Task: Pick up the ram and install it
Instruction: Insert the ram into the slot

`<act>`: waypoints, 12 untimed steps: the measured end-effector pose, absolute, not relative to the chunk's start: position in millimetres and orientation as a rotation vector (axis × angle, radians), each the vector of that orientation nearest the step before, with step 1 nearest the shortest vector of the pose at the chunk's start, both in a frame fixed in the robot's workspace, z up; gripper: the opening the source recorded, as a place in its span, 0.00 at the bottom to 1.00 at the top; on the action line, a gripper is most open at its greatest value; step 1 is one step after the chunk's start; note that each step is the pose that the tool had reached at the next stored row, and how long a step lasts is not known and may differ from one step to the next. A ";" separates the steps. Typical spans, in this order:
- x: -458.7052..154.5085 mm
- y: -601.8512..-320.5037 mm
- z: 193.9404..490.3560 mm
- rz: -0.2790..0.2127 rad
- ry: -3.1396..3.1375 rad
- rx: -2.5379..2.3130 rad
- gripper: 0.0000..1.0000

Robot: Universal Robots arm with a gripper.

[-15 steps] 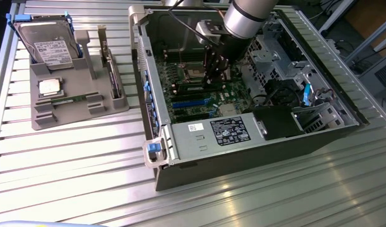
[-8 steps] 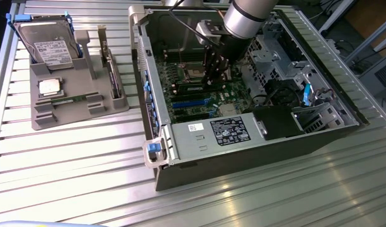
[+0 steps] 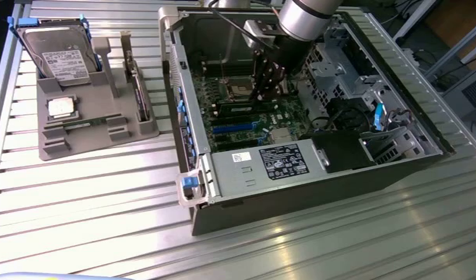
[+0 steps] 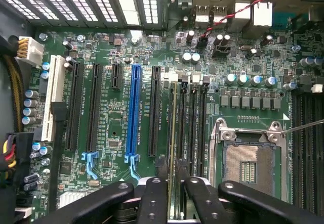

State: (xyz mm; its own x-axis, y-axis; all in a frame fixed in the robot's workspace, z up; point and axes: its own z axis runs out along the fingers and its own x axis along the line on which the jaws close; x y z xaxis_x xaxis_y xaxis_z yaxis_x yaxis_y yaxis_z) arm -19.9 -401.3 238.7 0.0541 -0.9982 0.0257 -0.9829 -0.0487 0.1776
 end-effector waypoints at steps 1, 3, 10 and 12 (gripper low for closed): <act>-19.9 -401.2 241.5 -0.156 -2.059 2.169 0.21; -19.9 -400.1 245.1 -0.156 -2.059 2.169 0.13; 9.4 -400.3 245.8 -0.174 -2.050 2.160 0.11; 24.1 -400.3 245.7 -0.178 -2.048 2.158 0.11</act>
State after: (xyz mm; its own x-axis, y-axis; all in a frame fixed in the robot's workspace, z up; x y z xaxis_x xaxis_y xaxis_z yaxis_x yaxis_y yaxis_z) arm 24.1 -400.3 245.7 0.0548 -0.9982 0.0248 -0.9790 -0.0488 0.1981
